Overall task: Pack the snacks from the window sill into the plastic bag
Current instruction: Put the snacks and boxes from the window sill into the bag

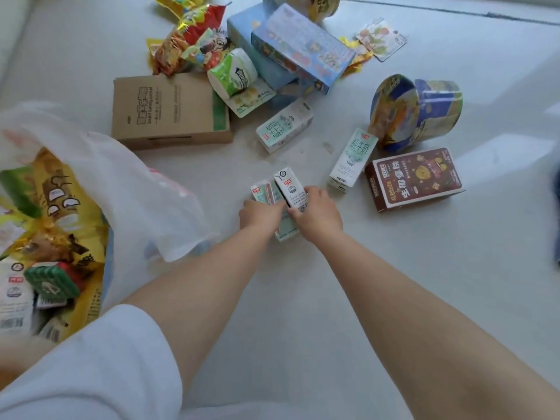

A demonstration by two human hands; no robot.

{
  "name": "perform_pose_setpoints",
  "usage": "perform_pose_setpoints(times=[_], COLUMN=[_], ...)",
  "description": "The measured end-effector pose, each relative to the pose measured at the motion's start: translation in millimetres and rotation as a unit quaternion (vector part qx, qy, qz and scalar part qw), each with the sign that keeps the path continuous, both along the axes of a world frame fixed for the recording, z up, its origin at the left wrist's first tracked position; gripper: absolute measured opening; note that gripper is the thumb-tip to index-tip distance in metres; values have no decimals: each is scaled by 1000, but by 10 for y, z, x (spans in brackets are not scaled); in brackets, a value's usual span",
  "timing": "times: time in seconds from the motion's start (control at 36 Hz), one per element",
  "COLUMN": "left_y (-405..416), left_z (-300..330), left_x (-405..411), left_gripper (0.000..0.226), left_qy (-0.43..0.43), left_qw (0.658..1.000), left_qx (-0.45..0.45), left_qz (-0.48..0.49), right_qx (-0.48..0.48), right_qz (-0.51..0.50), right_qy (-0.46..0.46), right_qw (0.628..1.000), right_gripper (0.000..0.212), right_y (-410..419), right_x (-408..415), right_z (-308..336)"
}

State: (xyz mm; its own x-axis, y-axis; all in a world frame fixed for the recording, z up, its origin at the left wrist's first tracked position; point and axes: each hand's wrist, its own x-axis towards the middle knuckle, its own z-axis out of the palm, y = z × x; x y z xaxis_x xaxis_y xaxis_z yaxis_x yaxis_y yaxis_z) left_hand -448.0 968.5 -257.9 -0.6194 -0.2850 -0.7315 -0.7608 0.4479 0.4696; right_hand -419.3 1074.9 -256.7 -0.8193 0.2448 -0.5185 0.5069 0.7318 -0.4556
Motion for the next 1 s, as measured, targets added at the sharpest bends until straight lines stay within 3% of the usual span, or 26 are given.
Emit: perform_pose_setpoints(times=[0.11,0.19,0.36,0.44,0.53,0.58,0.67,0.81,1.0], left_y=[-52,-57,5,-9,-49,-79,-161,-444,-1174], left_z=[-79,-100,13,134,287,414,547,843,1434], left_x=[-37,-29,56,83,135,193,317,498,713], left_gripper=[44,33,46,38,44,53,63,46,33], left_qy=[-11,-17,-13,-31,-27,-3,34,107,261], left_qw=[999,996,993,991,988,987,985,980,957], left_qx=[29,73,115,132,151,159,169,168,129], left_qz=[28,39,34,4,-21,-31,-25,2,10], right_qx=[8,-67,-263,-306,-343,-354,-321,-331,-429], right_qz=[-10,-92,-243,-295,-325,-345,-347,-303,-269], right_qy=[4,-4,-27,-33,-22,-4,34,88,122], right_qw=[1000,994,933,905,881,869,880,889,854], right_gripper=[46,40,26,32,30,31,39,43,37], right_y=[26,67,106,79,24,-30,-132,-375,-1040], right_x=[-13,-5,136,253,331,361,404,503,523], right_z=[-61,-54,45,121,280,382,492,756,1211])
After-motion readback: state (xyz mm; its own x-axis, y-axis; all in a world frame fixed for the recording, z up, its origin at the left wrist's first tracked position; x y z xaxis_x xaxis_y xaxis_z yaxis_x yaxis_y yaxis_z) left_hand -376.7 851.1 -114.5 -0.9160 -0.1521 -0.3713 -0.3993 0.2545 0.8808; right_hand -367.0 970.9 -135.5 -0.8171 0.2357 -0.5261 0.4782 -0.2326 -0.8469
